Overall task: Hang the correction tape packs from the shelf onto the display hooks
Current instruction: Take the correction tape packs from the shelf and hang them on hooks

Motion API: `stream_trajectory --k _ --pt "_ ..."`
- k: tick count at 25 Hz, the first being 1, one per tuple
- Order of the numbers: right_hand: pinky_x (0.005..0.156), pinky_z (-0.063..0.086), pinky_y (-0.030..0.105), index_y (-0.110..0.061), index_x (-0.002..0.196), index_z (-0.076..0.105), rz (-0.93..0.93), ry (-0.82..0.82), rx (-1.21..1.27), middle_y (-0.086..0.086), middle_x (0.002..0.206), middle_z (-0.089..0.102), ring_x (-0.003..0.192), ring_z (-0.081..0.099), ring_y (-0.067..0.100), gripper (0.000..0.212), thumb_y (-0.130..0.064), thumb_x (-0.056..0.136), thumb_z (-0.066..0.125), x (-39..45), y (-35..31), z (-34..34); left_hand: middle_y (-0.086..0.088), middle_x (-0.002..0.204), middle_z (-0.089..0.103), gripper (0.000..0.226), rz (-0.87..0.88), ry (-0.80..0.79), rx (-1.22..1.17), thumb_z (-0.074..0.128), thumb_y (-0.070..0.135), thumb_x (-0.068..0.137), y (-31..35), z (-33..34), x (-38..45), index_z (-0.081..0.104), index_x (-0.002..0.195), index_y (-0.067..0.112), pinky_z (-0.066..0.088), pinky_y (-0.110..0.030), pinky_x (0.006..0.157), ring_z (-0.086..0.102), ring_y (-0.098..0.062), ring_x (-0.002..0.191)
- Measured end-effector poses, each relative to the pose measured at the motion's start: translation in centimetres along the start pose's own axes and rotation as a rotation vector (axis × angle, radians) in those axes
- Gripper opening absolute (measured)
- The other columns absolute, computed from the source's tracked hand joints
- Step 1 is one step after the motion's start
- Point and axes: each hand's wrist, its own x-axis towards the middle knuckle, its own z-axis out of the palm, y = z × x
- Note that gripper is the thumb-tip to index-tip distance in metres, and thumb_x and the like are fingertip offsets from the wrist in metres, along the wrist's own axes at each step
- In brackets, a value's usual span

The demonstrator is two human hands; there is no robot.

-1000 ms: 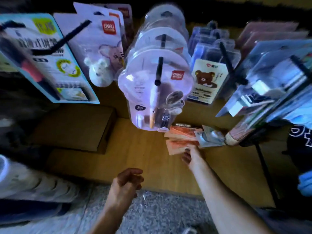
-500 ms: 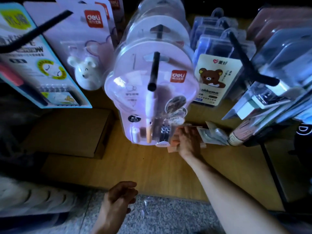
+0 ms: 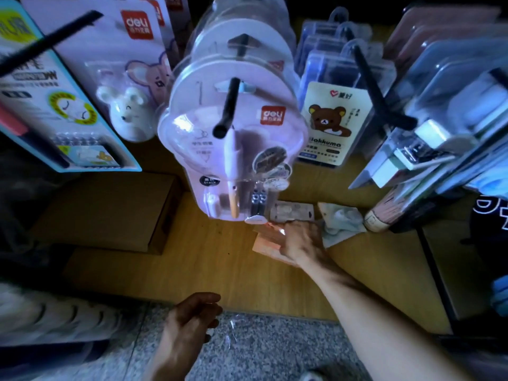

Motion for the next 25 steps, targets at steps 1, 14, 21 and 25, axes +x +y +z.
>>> stream_trajectory --k 1,14,21,25 --pt "0.083 0.046 0.032 -0.02 0.106 0.069 -0.038 -0.02 -0.009 0.003 0.109 0.072 0.102 0.065 0.022 0.029 -0.037 0.083 0.069 -0.6 -0.6 0.2 -0.007 0.092 0.074 0.012 -0.006 -0.003 -0.006 0.061 0.012 0.091 0.0 0.1 -0.1 0.071 0.092 0.019 0.052 -0.04 0.076 0.067 -0.026 0.089" --pt "0.08 0.056 0.032 -0.018 0.106 0.058 -0.286 0.365 0.353 0.001 0.095 0.072 0.086 0.069 0.018 0.036 -0.026 0.075 0.075 -9.5 -0.1 2.7 -0.01 0.086 0.074 0.017 0.091 0.004 -0.064 0.057 0.009 0.093 -0.4 0.8 -2.5 0.072 0.09 0.017 0.047 -0.03 0.063 0.066 -0.023 0.075" --pt "0.091 0.047 0.044 -0.015 0.108 0.058 -0.886 0.765 0.212 0.0 0.123 0.066 0.115 0.061 0.024 0.024 -0.008 0.086 0.054 -15.0 -3.9 -3.6 -0.014 0.097 0.073 0.036 -0.062 -0.035 -0.518 0.049 0.038 0.093 2.2 -2.9 -3.5 0.068 0.106 0.011 0.048 -0.035 0.071 0.066 -0.028 0.085" --pt "0.092 0.05 0.043 -0.018 0.109 0.055 -1.131 0.898 0.088 -0.001 0.125 0.066 0.111 0.062 0.025 0.017 -0.012 0.097 0.046 -17.8 -4.2 -9.0 -0.019 0.104 0.069 0.048 0.004 -0.433 -0.288 0.064 0.04 0.08 4.0 -6.0 -6.3 0.067 0.11 0.002 0.043 -0.037 0.081 0.06 -0.03 0.094"
